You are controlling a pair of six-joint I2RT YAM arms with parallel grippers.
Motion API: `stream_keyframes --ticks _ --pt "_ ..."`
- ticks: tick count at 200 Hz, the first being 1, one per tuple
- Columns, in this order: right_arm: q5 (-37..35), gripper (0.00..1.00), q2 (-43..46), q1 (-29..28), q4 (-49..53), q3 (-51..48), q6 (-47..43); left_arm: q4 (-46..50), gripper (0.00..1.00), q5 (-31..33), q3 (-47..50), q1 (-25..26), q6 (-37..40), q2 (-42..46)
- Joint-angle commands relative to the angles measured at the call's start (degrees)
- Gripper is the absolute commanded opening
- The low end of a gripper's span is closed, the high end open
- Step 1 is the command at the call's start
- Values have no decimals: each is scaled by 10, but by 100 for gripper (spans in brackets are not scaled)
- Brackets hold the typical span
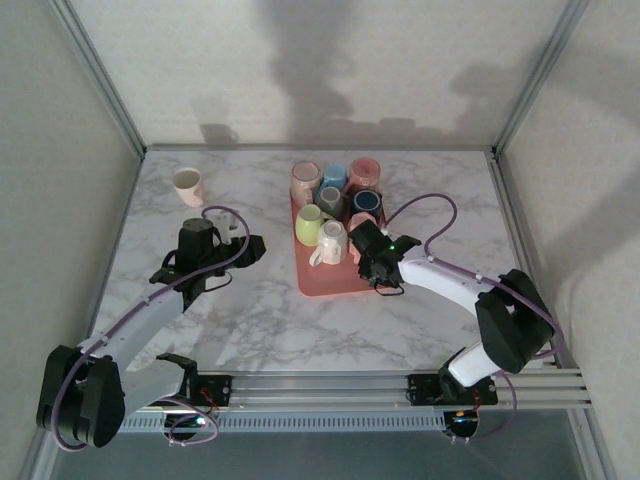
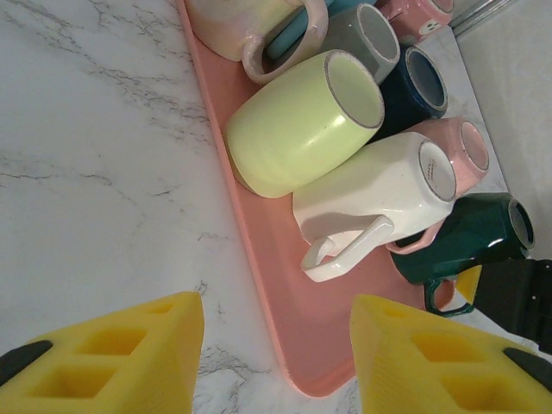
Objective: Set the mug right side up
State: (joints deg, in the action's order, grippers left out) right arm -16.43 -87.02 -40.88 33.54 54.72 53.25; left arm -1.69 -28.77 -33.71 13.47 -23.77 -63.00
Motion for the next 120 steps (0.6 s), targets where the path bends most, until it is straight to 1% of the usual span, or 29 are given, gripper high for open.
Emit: stream_keyframes --ticks 1,28,61,94,102,120 --pt "-33 27 -14 2 -10 -5 -12 1 48 -7 1 6 10 7" --pt "-43 24 -16 -2 -1 0 -19 0 48 -7 1 6 10 6" --pt "-48 10 -13 -2 -1 0 -37 0 49 -7 1 6 9 6" --pt "-48 2 -4 -7 10 6 -48 -5 48 -11 1 6 3 3" --pt "-48 0 -1 -7 17 9 -47 -8 48 -14 2 6 -1 2" --pt "-48 0 7 -8 35 18 -45 -18 48 -25 4 6 -15 2"
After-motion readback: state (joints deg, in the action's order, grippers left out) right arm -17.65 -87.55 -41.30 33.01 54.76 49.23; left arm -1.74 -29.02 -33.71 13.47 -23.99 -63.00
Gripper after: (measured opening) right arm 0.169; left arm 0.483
